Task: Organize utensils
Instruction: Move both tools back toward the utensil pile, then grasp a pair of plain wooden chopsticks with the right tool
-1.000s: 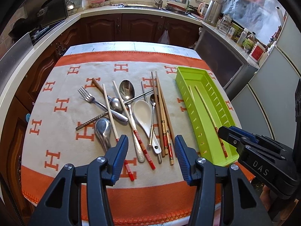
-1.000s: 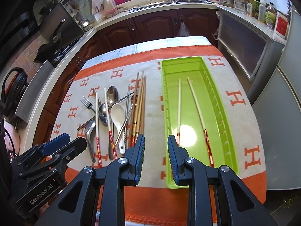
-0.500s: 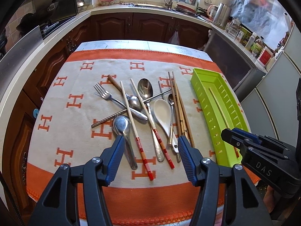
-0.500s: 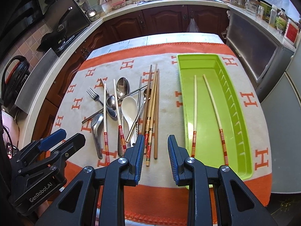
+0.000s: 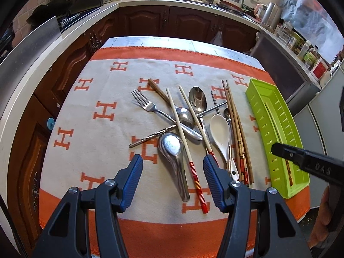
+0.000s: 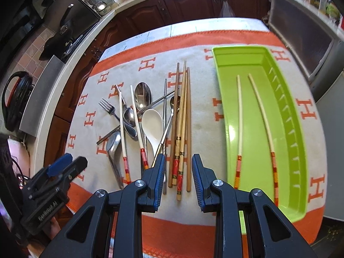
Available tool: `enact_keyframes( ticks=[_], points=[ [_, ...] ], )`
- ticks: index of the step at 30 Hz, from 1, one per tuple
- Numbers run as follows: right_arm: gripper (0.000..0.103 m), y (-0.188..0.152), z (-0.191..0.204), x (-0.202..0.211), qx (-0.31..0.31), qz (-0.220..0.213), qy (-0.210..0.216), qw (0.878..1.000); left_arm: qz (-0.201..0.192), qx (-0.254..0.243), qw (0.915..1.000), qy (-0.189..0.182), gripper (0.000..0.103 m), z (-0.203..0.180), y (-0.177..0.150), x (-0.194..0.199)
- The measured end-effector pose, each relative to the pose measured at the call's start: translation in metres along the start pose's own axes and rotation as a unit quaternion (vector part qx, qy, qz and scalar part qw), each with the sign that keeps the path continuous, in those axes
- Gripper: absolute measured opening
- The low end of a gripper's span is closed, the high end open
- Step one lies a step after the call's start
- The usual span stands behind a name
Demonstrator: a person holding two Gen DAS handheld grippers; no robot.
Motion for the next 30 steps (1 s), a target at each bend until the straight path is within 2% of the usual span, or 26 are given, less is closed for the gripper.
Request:
enact_keyframes(
  ticks=[3, 5, 7, 10, 13, 21, 26, 30],
  points=[
    [0.026, 0.016, 0.000, -0.013, -0.008, 0.014, 0.007, 1.000, 0.002, -0.022, 0.9997, 0.007, 0.059, -0.006, 0.006, -0.003],
    [0.026, 0.028, -0.001, -0.020, -0.017, 0.023, 0.012, 1.000, 0.003, -0.028, 0.9996, 0.004, 0.082, -0.009, 0.012, -0.004],
    [0.028, 0.038, 0.000, -0.027, -0.026, 0.030, 0.016, 0.999, -0.003, -0.028, 0.9996, 0.003, 0.092, -0.011, 0.019, -0.003],
    [0.035, 0.054, 0.000, -0.038, -0.035, 0.034, 0.014, 0.999, -0.016, -0.035, 0.9992, 0.012, 0.092, -0.014, 0.030, -0.002],
    [0.035, 0.070, 0.000, -0.053, -0.035, 0.037, 0.000, 0.999, -0.014, -0.029, 0.9993, 0.020, 0.100, -0.015, 0.041, -0.006],
    [0.035, 0.091, 0.004, -0.095, -0.036, 0.051, -0.018, 0.998, -0.013, -0.012, 0.9998, 0.005, 0.101, -0.004, 0.056, -0.020],
    [0.031, 0.094, 0.004, -0.117, -0.033, 0.064, -0.030, 0.997, -0.031, -0.012, 0.9993, 0.016, 0.101, 0.001, 0.060, -0.024],
    [0.027, 0.093, 0.006, -0.127, -0.023, 0.063, -0.043, 0.997, -0.030, -0.016, 0.9992, 0.023, 0.101, 0.002, 0.060, -0.031]
  ],
)
Point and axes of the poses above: each gripper's, at about its wrist camera, not at the fingertips, and x roughly against the way its jaws point, z to its left, y to its top, the point moved 1 cm from there along -x, roughly the way its jaws point, and after that the axes turned 3 degrees about y, right-handed, at the moved point
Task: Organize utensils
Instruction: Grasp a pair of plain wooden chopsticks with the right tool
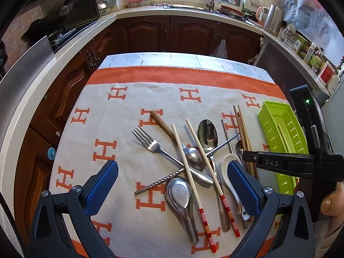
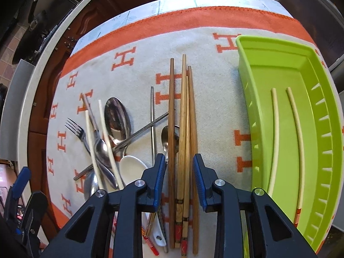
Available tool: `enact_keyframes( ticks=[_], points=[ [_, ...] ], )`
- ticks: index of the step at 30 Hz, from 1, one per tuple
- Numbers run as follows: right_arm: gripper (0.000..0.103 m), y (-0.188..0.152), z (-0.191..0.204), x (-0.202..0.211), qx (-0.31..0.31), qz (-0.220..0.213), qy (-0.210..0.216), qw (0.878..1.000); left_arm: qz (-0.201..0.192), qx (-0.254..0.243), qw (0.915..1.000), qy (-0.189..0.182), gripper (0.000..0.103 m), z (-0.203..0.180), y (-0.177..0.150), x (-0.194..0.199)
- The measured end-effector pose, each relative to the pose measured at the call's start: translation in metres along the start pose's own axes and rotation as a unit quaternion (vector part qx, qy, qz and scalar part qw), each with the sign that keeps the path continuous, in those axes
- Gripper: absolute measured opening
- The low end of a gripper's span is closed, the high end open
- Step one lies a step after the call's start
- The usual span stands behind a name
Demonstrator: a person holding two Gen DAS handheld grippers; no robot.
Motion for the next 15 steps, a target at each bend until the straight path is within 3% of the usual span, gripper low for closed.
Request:
enact_keyframes(
  ticks=[11, 15],
  points=[
    [0.017, -0.003, 0.014, -0.005, 0.045, -0.010, -0.047, 0.998, 0.016, -0.025, 0.9995, 0.009, 0.101, -0.009, -0.008, -0.011],
    [0.014, -0.009, 0.019, -0.005, 0.056, -0.003, -0.033, 0.998, 0.027, -0.014, 0.9995, 0.007, 0.101, -0.004, -0.009, -0.015]
  ],
)
Point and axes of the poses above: each gripper's, at about its wrist camera, not at the fingertips, and x roughly against the way its jaws point, z to its left, y to its top, the point moved 1 cm from there along -x, roughly the way its jaws point, and after that the axes turned 3 degrees about y, right-handed, at the moved point
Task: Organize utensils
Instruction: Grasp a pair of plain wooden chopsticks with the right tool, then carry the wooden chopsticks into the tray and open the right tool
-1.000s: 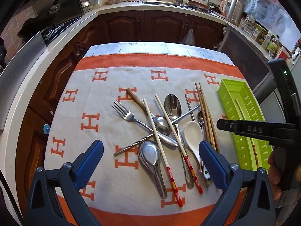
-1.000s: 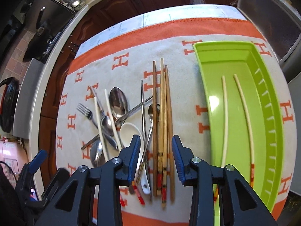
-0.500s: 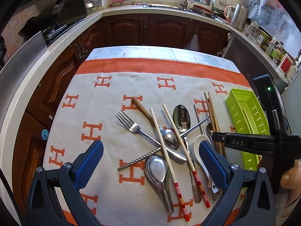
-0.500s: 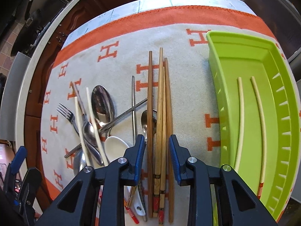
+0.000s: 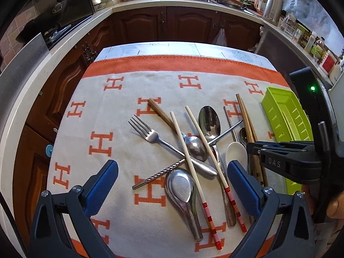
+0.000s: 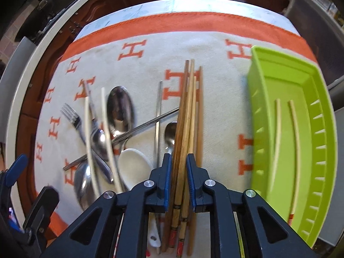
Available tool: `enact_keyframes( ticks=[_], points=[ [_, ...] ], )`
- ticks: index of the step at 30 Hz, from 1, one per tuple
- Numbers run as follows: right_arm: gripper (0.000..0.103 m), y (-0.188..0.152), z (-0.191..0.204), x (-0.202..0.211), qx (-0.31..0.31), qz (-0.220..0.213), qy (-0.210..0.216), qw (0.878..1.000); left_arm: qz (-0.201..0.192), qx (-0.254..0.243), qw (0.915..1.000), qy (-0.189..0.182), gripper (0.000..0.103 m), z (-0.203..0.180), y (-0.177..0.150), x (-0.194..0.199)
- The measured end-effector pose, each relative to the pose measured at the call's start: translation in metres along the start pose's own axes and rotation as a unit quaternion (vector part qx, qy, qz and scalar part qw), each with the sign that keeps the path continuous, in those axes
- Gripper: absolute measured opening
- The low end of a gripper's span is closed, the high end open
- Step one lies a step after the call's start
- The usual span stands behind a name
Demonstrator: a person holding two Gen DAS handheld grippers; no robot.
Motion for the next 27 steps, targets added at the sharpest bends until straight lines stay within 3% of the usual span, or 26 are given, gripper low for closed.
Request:
enact_keyframes(
  ticks=[17, 27],
  points=[
    [0.013, -0.003, 0.000, -0.007, -0.012, 0.023, 0.044, 0.999, 0.015, 0.008, 0.9998, -0.007, 0.101, 0.004, -0.005, -0.002],
    [0.013, -0.021, -0.026, 0.031, -0.045, -0.001, 0.101, 0.994, 0.028, 0.006, 0.9994, -0.021, 0.101, -0.002, -0.008, 0.003]
  ],
)
Point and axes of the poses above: each gripper's, at about its wrist camera, not at the fingertips, and x roughly against the way its jaws point, z to its left, y to its top, the point moved 1 cm from there along -x, roughly the way its jaws point, and after that the axes turned 3 degrees about y, right-handed, at the moved point
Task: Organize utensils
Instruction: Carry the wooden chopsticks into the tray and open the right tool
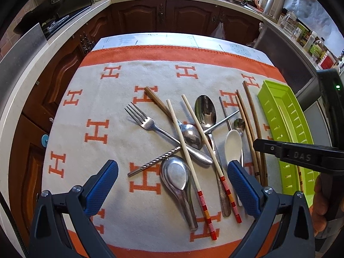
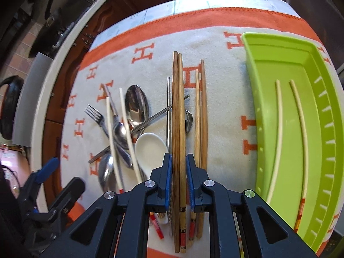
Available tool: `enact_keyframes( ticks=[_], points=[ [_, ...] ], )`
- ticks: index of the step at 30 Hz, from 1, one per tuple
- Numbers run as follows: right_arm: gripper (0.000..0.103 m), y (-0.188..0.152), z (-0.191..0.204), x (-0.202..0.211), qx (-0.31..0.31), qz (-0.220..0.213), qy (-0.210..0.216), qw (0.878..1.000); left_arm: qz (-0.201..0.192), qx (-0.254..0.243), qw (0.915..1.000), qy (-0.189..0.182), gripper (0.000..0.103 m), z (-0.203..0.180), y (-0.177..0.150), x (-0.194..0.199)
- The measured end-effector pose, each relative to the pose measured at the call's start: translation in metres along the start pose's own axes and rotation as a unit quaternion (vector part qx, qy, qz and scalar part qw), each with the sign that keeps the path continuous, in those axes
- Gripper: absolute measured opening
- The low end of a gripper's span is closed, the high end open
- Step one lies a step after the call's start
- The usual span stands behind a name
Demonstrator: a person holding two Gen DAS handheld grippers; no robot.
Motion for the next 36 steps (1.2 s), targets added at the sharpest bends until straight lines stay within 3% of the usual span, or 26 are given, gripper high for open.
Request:
enact_keyframes(
  ticks=[9, 12, 17, 23, 29, 36],
  points=[
    [0.013, -0.033, -0.027, 0.074, -0.021, -0.050, 0.047, 0.997, 0.004, -0.003, 0.9997, -0.024, 0.101, -0.015, -0.002, 0.010],
    [0.013, -0.043, -0.046, 0.102, -0.035, -0.070, 0.052, 0.996, 0.005, -0.003, 0.9992, -0.038, 0.095, -0.024, -0.002, 0.014],
    [0.013, -0.051, -0.079, 0.139, -0.051, -0.106, 0.030, 0.993, 0.003, -0.019, 0.9989, -0.041, 0.089, -0.045, 0.000, 0.018],
    [0.013, -0.052, -0.116, 0.162, -0.054, -0.128, -0.032, 0.990, 0.005, -0.042, 0.9980, -0.046, 0.078, -0.069, 0.005, 0.018],
    [0.013, -0.047, -0.132, 0.141, -0.030, -0.106, -0.086, 0.990, 0.026, -0.049, 0.9975, -0.044, 0.046, -0.087, 0.012, 0.005],
    [0.014, -0.046, -0.153, 0.113, -0.044, -0.071, -0.071, 0.994, 0.072, -0.024, 0.9945, -0.073, 0.024, -0.096, 0.022, -0.021]
  ],
)
Point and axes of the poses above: each gripper's, at about its wrist camera, not at the fingertips, and x roughly against the way its jaws point, z to its left, y to its top, the point moved 1 cm from there along -x, roughly the way its jaws point, and after that the axes turned 3 degrees about y, right-handed, at the moved point
